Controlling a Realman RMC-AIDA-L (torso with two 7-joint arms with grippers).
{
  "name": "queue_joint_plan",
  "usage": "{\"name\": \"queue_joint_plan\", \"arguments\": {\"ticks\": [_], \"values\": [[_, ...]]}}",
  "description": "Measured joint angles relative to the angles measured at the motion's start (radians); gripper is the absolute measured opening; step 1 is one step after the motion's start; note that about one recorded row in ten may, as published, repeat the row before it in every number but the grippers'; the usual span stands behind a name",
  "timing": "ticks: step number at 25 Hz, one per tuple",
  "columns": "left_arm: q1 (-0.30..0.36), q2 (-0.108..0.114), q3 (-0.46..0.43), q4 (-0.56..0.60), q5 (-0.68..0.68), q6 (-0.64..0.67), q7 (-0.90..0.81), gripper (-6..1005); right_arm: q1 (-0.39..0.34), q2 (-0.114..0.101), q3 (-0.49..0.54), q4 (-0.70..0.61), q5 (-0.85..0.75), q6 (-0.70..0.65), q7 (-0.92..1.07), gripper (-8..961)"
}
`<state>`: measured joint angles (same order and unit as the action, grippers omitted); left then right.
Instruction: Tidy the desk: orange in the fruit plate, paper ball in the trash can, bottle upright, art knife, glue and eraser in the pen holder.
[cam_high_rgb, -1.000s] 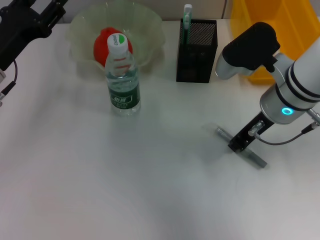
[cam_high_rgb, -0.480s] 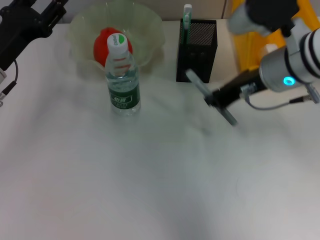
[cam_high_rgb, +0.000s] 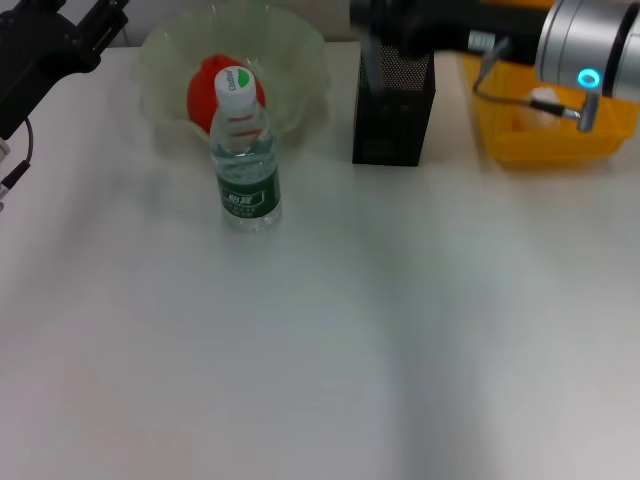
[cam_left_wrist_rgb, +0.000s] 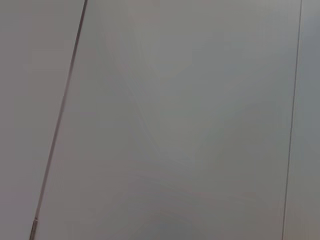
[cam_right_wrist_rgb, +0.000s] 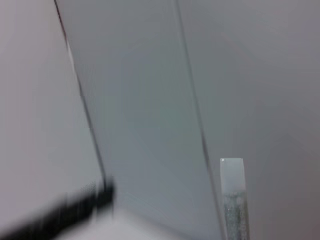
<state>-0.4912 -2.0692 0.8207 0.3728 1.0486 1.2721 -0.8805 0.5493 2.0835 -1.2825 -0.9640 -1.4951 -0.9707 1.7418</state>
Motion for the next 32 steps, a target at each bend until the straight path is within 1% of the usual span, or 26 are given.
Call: {"name": "queue_joint_plan", "arguments": {"ticks": [2,3,4,7,8,9,12,13,16,18,19,23,32], "values": [[0.000,0.000,0.000,0.000,0.000,-0.001,0.000,628,0.023,0.000,0.016,0.108,0.201,-0.002,-0.209,139],[0.000,0.000,0.000,0.000,0.000,-0.002,0.000,628,0.046,0.000,0.020,0.207,0.375,-0.005,-0.395,140],[0.000,0.000,0.000,0.000,0.000,-0.002,0.000,628,0.046,0.000,0.020,0.207,0.375,-0.005,-0.395,140],[-0.001,0.000,0.000,0.000,0.000,-0.003,0.000,628,0.086,0.000,0.021,0.308,0.492,0.003,-0.560,140],[-0.001,0.001,0.000,0.001,0.000,-0.003,0.000,628,0.113,-0.001,0.021,0.361,0.525,0.014,-0.626,140],[-0.001,0.001,0.000,0.001,0.000,-0.003,0.000,628,0.113,-0.001,0.021,0.361,0.525,0.014,-0.626,140],[-0.004,0.002,-0.004,0.001,0.000,-0.005,0.000,628,0.151,-0.001,0.023,0.428,0.541,0.050,-0.712,138],[-0.007,0.002,-0.007,0.001,0.000,-0.006,0.003,628,0.167,0.002,0.023,0.457,0.542,0.068,-0.765,138],[-0.013,0.001,-0.007,0.001,0.000,-0.008,0.011,628,0.179,0.005,0.024,0.483,0.549,0.082,-0.820,137],[-0.016,0.000,-0.008,0.000,0.000,-0.009,0.012,628,0.195,0.006,0.024,0.530,0.608,0.096,-0.915,137],[-0.016,0.000,-0.008,0.000,0.000,-0.009,0.012,628,0.195,0.006,0.024,0.530,0.608,0.096,-0.915,137],[-0.021,-0.001,-0.009,-0.001,0.001,-0.010,0.012,628,0.202,0.006,0.013,0.613,0.721,0.088,-1.072,137],[-0.025,-0.002,-0.009,-0.001,0.001,-0.010,0.012,628,0.202,0.007,0.004,0.678,0.729,0.085,-1.097,138]]}}
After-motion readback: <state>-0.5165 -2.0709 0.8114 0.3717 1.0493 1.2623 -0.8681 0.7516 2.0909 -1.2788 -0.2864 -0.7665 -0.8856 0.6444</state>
